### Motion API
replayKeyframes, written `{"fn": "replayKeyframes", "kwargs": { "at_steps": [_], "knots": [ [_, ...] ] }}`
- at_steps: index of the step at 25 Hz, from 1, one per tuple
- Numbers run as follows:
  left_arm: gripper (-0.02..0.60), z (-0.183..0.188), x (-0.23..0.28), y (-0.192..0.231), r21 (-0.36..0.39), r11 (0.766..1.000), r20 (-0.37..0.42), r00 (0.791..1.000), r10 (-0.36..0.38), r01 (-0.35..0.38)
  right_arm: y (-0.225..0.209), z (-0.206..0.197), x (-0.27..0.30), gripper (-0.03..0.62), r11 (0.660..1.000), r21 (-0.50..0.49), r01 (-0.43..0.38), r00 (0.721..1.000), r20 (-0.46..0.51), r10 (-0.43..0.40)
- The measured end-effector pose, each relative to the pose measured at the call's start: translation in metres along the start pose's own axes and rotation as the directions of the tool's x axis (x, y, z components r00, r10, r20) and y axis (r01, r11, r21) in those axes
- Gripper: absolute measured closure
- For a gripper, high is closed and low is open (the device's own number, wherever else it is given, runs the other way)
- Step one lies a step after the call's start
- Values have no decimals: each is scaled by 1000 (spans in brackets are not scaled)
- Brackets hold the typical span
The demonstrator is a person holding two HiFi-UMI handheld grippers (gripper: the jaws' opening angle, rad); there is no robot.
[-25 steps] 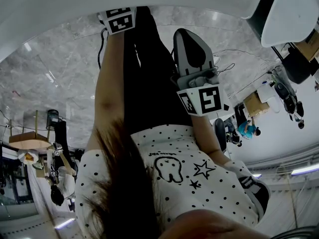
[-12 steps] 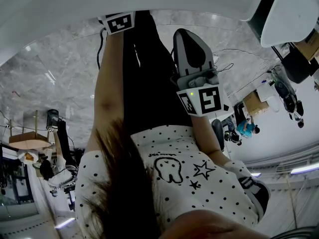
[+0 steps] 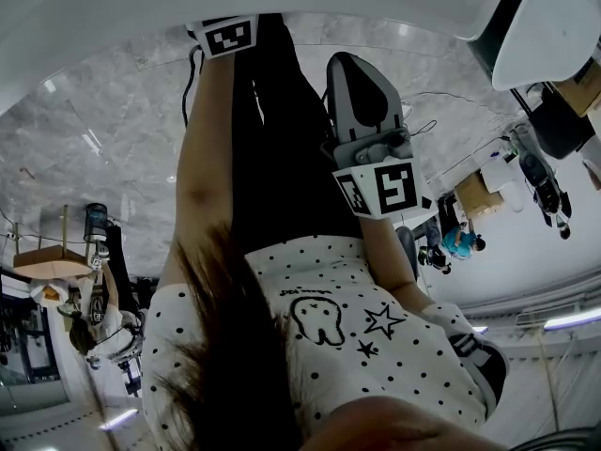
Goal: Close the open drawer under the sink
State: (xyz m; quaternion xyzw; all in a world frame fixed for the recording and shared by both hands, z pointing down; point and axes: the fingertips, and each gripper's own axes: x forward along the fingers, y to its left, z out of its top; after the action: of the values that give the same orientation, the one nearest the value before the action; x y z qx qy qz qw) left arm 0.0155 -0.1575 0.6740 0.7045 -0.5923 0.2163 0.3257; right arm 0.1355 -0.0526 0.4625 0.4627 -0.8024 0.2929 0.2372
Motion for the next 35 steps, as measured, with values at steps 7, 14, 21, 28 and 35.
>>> {"fn": "replayKeyframes", "kwargs": {
  "at_steps": [7,14,21,28,35],
  "knots": [
    [446,-6,4,-1,-2,1000,-2,1000,-6,6,1,-11,-2,579,1000,4,2,1000,0,-2],
    [445,-5,3,2,-1,1000,-10,1000,-2,2,7,-10,-4,579,1000,9,6,1000,11,-6],
    [445,-11,7,3,-4,1000,-12,1000,-11,11,11,-18,-4,579,1000,13,10,1000,16,-11],
    [446,0,-7,4,-24,1000,25,1000,-11,12,17,-16,-13,579,1000,20,13,999,29,-14],
    [470,10,-20,9,13,1000,85,996,-25,24,25,-23,-10,579,1000,16,1,999,33,-2]
  ]
}}
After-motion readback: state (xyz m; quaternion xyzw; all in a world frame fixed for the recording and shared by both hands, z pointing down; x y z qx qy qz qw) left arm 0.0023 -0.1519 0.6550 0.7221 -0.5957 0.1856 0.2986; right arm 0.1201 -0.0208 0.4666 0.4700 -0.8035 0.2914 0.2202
